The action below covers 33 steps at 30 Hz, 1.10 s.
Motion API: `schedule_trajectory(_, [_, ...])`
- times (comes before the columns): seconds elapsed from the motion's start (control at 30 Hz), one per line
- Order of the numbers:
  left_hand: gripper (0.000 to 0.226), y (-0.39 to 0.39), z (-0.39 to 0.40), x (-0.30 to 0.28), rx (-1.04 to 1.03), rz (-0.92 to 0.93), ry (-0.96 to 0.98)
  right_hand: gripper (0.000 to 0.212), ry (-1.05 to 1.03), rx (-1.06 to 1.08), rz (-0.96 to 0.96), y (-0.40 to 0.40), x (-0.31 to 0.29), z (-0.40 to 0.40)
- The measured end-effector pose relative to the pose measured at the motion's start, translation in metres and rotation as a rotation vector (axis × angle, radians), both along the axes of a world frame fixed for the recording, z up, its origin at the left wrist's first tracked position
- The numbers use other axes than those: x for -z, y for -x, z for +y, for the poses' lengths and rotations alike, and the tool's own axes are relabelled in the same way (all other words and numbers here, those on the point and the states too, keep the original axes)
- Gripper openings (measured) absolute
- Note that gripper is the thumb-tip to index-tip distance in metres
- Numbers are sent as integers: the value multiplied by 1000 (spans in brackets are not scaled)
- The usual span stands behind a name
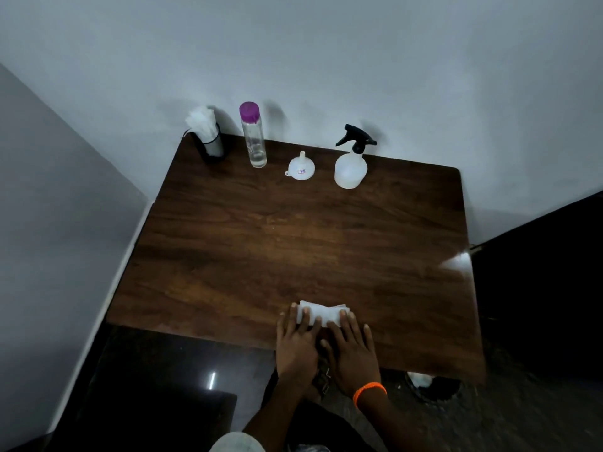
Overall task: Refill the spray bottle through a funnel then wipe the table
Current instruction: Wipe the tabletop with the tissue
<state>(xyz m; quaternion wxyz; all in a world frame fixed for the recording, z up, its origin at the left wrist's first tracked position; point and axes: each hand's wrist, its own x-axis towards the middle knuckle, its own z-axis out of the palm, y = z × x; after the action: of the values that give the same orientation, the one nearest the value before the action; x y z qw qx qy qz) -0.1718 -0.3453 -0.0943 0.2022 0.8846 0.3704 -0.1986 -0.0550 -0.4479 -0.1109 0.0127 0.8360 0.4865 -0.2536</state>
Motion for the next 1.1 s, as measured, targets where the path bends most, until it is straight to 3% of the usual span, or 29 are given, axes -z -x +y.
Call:
schedule_trajectory(0.17, [56,-17,34,-2,-44,-47,-25,56,10,44,-3,-14,-1,36])
schedule_trajectory(0.3, [83,-41,70,-18,-34,-75,-6,62,23,65,-36,-35,0,68])
schedule_trajectory(0.43, [64,-69,112,-27,-29,-54,7,62,16,104,-52,-57,-1,105])
schedule_trajectory(0.7, [67,-115,179,-17,21,-125,-75,63,-33,181,-59,-98,3,169])
schedule_trajectory(0.87, [67,-161,229,-4,72,-62,-138,81,-76,218,-61,-133,5,216])
schedule_trajectory(1.1, [67,-207,261,3,44,-112,-107,64,-46,247,-61,-177,6,250])
